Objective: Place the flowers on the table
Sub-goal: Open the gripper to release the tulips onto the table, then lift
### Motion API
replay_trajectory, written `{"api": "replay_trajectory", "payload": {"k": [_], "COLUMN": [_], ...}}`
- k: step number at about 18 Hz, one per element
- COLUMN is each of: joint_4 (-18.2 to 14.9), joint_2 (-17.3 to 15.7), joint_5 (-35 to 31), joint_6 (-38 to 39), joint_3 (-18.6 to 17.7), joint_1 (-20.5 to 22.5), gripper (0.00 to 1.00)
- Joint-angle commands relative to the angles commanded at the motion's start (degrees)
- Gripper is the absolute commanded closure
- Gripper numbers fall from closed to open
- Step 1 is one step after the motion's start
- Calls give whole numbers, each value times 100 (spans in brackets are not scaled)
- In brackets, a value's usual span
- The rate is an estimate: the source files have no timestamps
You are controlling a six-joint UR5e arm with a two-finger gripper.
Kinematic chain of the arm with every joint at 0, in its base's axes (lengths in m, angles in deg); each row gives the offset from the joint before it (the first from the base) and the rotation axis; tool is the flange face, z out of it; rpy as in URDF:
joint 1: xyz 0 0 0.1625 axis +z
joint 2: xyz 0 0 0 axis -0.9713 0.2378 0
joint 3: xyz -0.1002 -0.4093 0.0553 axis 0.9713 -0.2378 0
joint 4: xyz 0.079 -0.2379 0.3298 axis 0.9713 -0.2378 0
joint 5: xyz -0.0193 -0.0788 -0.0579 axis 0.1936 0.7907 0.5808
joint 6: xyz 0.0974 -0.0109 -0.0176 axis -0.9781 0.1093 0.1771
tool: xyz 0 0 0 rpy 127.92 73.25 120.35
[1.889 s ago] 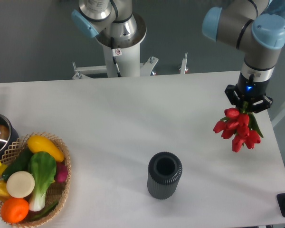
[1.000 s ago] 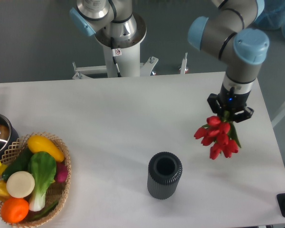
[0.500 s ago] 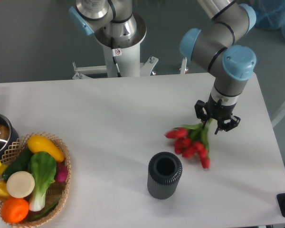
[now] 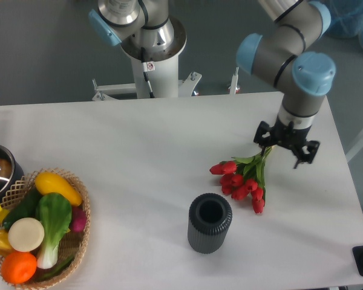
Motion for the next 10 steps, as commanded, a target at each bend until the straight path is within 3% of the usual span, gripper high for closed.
{"api": "replay_trajectory", "payload": {"k": [10], "joint_4": [9], "joint_2": [-114], "joint_5": [44], "joint_6": [-1125], "joint_3": [26], "joint_1": [405], "gripper": [0]}}
